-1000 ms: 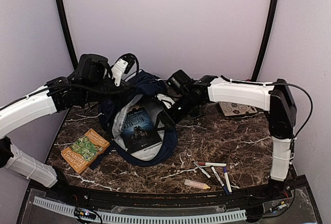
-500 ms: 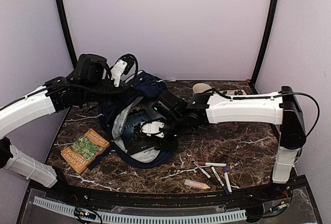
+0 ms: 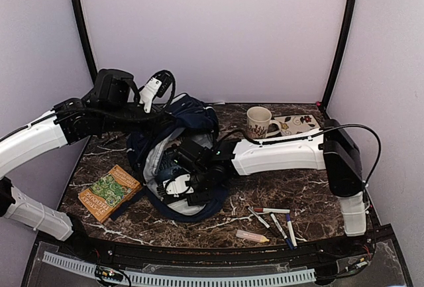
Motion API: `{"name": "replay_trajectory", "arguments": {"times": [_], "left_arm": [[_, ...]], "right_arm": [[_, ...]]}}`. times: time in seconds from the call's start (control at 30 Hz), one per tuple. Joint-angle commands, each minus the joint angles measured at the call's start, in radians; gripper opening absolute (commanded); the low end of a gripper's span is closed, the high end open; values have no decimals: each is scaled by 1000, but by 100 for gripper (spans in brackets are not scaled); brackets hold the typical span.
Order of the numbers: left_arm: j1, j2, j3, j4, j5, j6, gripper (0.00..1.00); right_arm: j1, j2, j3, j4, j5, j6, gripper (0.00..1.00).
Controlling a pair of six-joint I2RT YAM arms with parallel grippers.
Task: Pack the student bag
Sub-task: Move the book to the largest pocket of the bag.
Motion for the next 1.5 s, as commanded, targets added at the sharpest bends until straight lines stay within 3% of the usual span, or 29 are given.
{"name": "replay_trajectory", "arguments": {"times": [0.0, 0.33, 0.87, 1.47], "left_arm": [[-3, -89, 22, 137, 46, -14, 0], [-4, -96, 10, 150, 54, 3, 0], [-3, -87, 8, 136, 84, -12, 0], [-3, -78, 17, 136, 67, -13, 0]], "right_arm": [[20, 22, 29, 19, 25, -40, 69], [6, 102, 74, 118, 209, -39, 65], [-112, 219, 275, 245, 199, -59, 59], [-116, 283, 285, 331, 207, 89, 57]]}}
